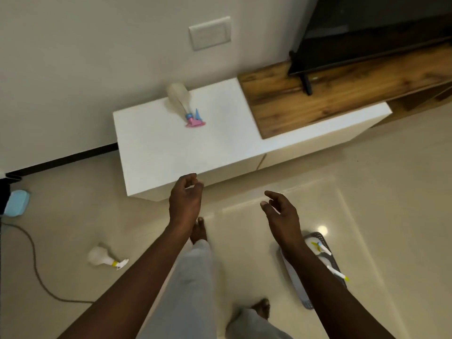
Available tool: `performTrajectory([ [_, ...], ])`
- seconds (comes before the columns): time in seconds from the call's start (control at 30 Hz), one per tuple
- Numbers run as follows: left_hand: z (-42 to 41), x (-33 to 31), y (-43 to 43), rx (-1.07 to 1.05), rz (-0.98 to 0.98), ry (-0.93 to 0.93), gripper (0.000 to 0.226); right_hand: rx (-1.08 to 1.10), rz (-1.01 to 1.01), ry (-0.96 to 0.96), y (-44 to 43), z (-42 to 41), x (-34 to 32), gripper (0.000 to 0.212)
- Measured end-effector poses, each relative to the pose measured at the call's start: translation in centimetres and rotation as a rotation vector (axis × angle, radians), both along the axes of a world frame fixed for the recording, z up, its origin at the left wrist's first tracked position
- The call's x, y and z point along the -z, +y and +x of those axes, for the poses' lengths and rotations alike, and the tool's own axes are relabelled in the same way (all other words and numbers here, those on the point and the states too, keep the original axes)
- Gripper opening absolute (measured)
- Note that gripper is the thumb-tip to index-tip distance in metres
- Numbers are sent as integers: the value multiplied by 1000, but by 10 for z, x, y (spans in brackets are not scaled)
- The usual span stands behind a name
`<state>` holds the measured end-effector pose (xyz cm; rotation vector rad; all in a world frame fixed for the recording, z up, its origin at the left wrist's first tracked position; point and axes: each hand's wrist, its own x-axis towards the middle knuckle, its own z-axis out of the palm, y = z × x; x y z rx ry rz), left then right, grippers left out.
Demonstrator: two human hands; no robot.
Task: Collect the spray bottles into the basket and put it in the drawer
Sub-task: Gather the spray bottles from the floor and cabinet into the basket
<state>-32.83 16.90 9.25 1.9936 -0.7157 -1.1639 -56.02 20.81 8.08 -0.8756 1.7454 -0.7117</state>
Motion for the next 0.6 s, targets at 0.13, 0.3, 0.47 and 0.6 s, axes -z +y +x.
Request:
performTrajectory([
  [0.13, 56, -3, -56, -3, 4, -7, 31, -39, -1, 23, -58, 50, -7, 31],
  [0.3, 105, 5, -112, 20, -7, -47, 31, -79, -16, 7, -121, 100, -7, 32],
  [0.47, 139, 21, -171, 18, 0, -88, 32, -162, -21, 14, -190, 144, 0, 33],
  [0.6, 156, 40, -213, 42, -7, -146, 38, -199, -13, 6, -238, 166, 19, 37],
])
